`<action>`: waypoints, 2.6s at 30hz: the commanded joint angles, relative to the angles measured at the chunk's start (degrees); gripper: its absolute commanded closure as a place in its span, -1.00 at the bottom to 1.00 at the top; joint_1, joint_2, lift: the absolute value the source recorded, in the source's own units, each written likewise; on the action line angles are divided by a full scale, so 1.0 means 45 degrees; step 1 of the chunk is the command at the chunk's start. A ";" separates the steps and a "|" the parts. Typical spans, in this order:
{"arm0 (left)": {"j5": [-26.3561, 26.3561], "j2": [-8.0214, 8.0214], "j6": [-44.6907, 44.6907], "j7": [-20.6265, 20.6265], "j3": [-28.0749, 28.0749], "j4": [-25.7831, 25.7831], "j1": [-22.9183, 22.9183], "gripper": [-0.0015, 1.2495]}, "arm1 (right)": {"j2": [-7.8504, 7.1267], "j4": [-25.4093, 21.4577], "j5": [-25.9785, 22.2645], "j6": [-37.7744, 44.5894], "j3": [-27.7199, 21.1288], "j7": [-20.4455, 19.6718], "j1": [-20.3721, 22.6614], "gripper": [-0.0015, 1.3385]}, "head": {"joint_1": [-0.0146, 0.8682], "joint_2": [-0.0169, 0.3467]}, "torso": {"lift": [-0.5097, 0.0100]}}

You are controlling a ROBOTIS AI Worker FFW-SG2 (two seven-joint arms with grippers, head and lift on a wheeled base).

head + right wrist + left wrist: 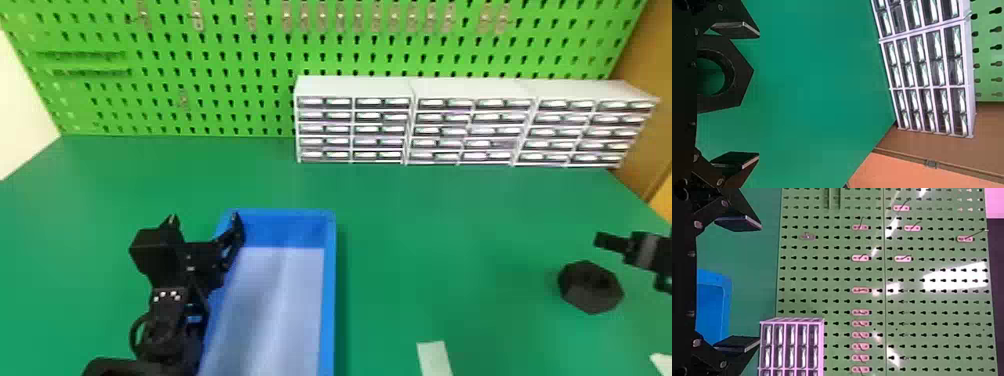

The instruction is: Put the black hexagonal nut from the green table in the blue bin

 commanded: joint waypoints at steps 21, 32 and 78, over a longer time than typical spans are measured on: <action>0.0000 0.0000 0.0000 -0.0002 0.0000 -0.0005 -0.0037 -0.60 | -0.0632 0.1401 -0.0538 0.1403 0.0388 0.0000 -0.0593 -0.70 | 0.52 -0.59 | 0.59; 0.0000 0.0000 0.0000 -0.0002 -0.0020 0.0014 -0.0037 -0.60 | -0.0847 0.1968 -0.0714 0.1696 0.0447 0.0000 -0.0788 -0.70 | 0.52 -0.59 | 0.59; -0.0039 0.0000 -0.0078 -0.0002 -0.0020 0.0014 -0.0115 -0.60 | -0.1823 0.6694 -0.0480 0.0622 0.1286 0.0020 -0.2898 0.15 | 0.52 -0.59 | 0.59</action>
